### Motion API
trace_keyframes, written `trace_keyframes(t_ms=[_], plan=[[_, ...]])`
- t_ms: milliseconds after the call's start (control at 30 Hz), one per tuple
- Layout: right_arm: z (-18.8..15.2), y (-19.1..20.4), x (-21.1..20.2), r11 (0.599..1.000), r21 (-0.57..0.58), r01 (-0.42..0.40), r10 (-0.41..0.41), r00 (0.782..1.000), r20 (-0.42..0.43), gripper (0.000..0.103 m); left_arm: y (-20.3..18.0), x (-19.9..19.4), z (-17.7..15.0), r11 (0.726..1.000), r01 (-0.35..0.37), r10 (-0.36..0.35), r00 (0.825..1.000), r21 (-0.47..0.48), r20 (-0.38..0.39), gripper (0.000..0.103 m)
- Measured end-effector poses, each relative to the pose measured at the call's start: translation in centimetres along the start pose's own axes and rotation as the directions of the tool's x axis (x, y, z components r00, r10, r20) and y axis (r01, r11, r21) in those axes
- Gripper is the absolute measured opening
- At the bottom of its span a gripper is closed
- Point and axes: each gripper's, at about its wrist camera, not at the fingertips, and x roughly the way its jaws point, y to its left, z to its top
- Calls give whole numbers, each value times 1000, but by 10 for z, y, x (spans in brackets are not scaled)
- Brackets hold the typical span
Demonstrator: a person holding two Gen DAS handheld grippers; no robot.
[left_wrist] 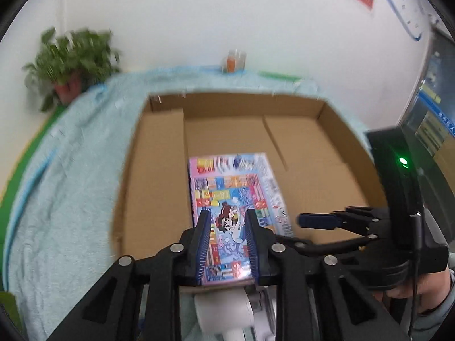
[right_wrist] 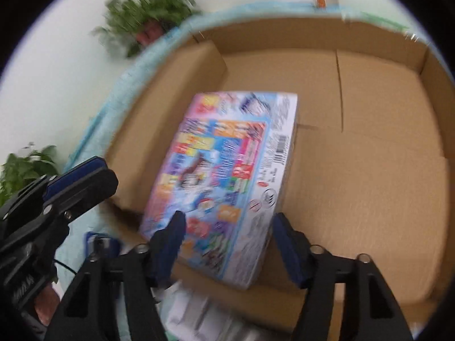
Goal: Organize rigid objects
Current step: 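Lay the board-game box flat inside the tray box, open left tool, then grasp the silver metal canister with the left tool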
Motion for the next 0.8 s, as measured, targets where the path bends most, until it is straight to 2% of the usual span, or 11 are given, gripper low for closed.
trace_keyframes(t_ms=[33,67,100,133,167,200,300,433,600,733,800], plan=[[-11,5,-20,999,-25,27,-26,998,63,85,-2,-24,-5,999,-34,33,998,5,59,64],[-21,9,-34,997,-33,64,-60,992,107,86,-2,-40,-9,998,-57,56,992,1,112,84],[-31,10,-49,993,-31,110,-104,983,149,86,-3,-63,-17,996,-84,85,973,-15,213,101],[-44,12,-62,988,-15,152,-147,972,185,87,-5,-79,-24,994,-108,111,952,-28,285,103],[-60,13,-74,984,13,177,-176,961,213,88,-7,-90,-31,990,-134,137,939,-31,315,103],[-74,14,-84,984,30,178,-180,955,234,88,-10,-96,-36,988,-151,154,936,-34,317,103],[-103,15,-103,980,49,195,-201,934,294,88,-12,-106,-48,989,-121,143,940,-89,310,103],[-126,31,-117,954,76,289,-297,894,336,88,-27,-114,-73,992,-70,96,958,-103,272,103],[-149,32,-130,942,79,326,-333,878,345,88,-46,-118,-95,995,-57,75,965,-79,251,103],[-163,32,-137,945,52,323,-320,879,354,85,-56,-120,-104,994,19,7,974,-109,228,103],[-168,31,-139,949,42,313,-307,879,366,79,-59,-118,-109,992,41,-16,978,-117,207,98]])
